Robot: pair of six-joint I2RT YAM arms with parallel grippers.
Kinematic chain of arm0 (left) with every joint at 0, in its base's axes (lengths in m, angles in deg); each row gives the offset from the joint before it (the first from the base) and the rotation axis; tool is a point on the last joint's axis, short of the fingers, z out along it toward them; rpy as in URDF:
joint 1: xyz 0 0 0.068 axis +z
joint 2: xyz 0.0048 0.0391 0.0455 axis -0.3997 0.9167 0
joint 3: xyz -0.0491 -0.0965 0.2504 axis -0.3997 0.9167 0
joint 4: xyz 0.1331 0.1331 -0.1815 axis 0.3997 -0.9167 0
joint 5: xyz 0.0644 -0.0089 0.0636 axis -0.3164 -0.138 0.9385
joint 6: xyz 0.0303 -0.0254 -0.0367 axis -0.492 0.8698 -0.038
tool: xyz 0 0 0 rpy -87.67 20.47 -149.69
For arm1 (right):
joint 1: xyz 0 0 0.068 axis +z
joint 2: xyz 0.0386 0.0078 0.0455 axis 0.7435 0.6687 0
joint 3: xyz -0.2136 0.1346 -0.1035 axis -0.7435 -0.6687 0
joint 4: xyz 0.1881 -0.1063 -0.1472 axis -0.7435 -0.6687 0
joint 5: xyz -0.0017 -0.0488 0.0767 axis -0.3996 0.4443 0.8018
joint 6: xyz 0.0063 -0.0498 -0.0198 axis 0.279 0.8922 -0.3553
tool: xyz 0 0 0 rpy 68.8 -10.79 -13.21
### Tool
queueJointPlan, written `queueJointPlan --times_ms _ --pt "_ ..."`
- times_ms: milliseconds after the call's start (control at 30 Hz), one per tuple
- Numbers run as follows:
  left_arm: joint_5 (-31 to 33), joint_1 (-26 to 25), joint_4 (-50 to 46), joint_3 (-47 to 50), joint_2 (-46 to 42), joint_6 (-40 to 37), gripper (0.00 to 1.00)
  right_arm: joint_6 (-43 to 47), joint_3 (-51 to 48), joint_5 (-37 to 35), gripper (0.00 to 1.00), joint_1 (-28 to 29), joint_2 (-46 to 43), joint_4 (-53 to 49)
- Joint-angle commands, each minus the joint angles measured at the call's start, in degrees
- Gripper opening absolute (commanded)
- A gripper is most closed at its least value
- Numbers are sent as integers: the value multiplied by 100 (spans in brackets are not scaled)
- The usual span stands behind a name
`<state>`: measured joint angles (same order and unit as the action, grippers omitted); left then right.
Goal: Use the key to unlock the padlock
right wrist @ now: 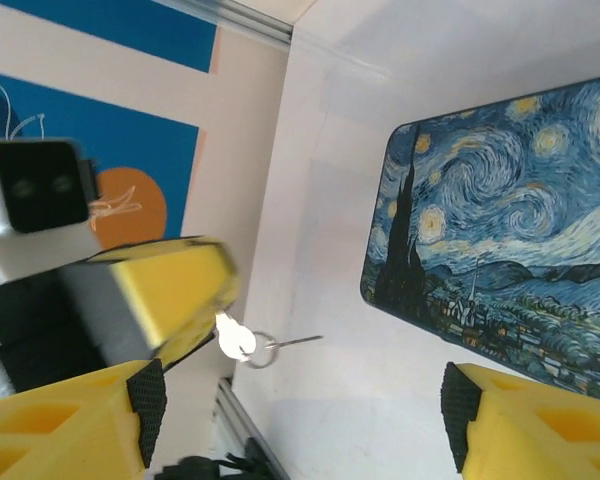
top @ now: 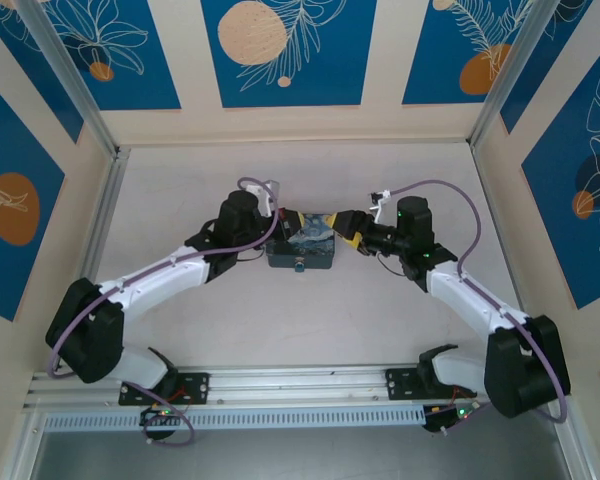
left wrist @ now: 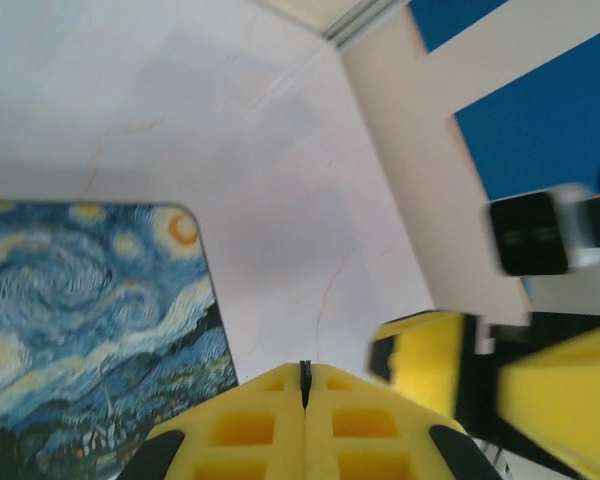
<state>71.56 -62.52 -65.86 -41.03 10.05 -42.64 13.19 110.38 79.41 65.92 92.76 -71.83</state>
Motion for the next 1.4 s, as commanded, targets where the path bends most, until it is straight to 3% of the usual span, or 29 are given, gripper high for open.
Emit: queueJointPlan --times_ms 0,167,433,700,1367 --pt "542 -21 1508 398 -238 -50 0 -1155 -126 81 72 104 336 1690" --pt "1132 -24 2443 878 -504 305 0 -1605 77 -11 62 299 785 2658" --pt "1999 -46 3291 1237 -718 806 0 -2212 360 -263 58 657 1288 3720" --pt "2017 -63 3458 1131 -680 968 0 -2631 720 -272 52 826 1840 4571" --pt "2021 -141 3468 1138 -621 973 0 -2616 939 -23 35 1277 2279 4823"
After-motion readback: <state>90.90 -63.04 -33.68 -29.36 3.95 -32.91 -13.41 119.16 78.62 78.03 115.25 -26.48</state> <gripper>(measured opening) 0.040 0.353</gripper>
